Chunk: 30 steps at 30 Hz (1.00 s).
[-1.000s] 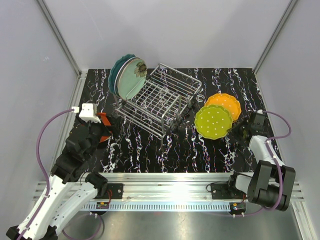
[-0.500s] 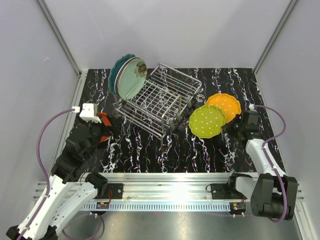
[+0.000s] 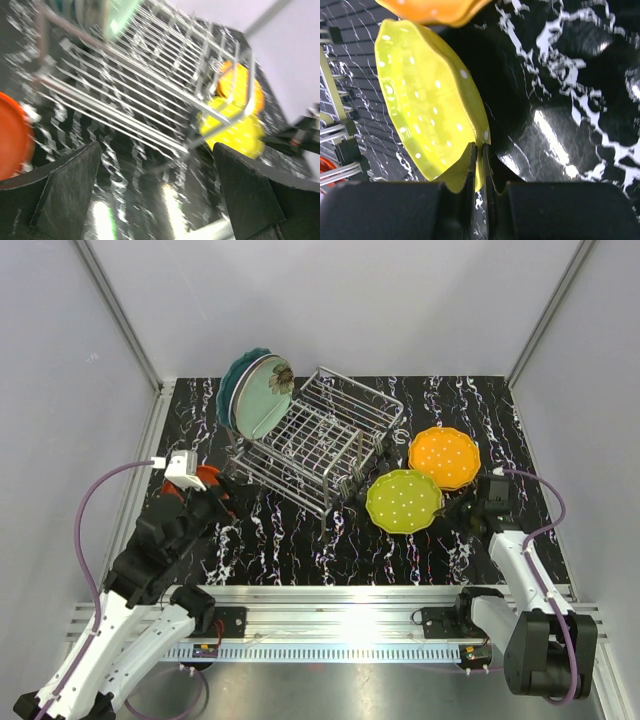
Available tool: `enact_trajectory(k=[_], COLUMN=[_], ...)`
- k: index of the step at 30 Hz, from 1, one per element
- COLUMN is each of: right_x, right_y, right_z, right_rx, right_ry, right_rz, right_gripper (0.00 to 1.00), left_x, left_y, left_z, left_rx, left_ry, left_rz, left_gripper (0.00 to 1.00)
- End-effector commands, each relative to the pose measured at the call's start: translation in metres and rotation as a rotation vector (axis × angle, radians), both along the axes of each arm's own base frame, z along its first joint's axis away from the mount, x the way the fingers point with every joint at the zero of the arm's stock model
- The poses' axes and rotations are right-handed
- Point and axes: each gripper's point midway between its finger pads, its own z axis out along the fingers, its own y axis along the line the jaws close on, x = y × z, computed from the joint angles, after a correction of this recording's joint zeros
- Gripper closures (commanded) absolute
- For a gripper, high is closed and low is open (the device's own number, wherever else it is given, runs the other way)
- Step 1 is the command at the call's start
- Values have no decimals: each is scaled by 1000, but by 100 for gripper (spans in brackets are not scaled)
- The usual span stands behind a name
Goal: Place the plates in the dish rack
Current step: Grab a plate with the right arm
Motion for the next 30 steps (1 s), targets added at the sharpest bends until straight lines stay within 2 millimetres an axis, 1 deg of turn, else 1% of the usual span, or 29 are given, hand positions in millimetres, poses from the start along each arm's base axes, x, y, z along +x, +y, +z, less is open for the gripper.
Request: enact_trajectory(k=[1,2,4,5,10,13,16,17,20,24,26,30], right_x=[2,-1,-5,-8,-12,-12,-12,-11,-8,-7,-5,-8], right_y=[18,20,24,25,24,23,22,22,21,15,12,5], right_z=[16,12,7,2,-17,-28,-35,-36,-35,-34,-34,-43], right_rx=[95,104,114,117,110,101,97,96,91,50,29,-7], right_ry=[-36,-21,-2,9,52,78,95,95,91,94,97,123], right_rz=[5,9,15,18,9,1,-3,-2,2,3,0,-12], right_gripper=[100,100,100,100,100,98,89,82,70,63,63,65], left_x=[-18,-19,-22,-23,-26,-26,-24,-24,-23,-23,-23,-22], left_y=[-30,-32,-34,-34,-24,-21,-19,-19,-19,-18,-18,-18], left_z=[-11,-20,-26,-35,-45,-42,-41,-40,-42,-43,-43,-44], left_rx=[-147,-151,-173,-174,-164,-152,-138,-133,-126,-124,-124,-117], left_ry=[102,129,148,164,165,155,152,150,153,155,153,153], left_rz=[-130,-139,-143,-139,-98,-89,-83,-81,-80,-74,-76,-79], left_gripper=[4,6,7,7,7,7,7,7,7,7,6,6])
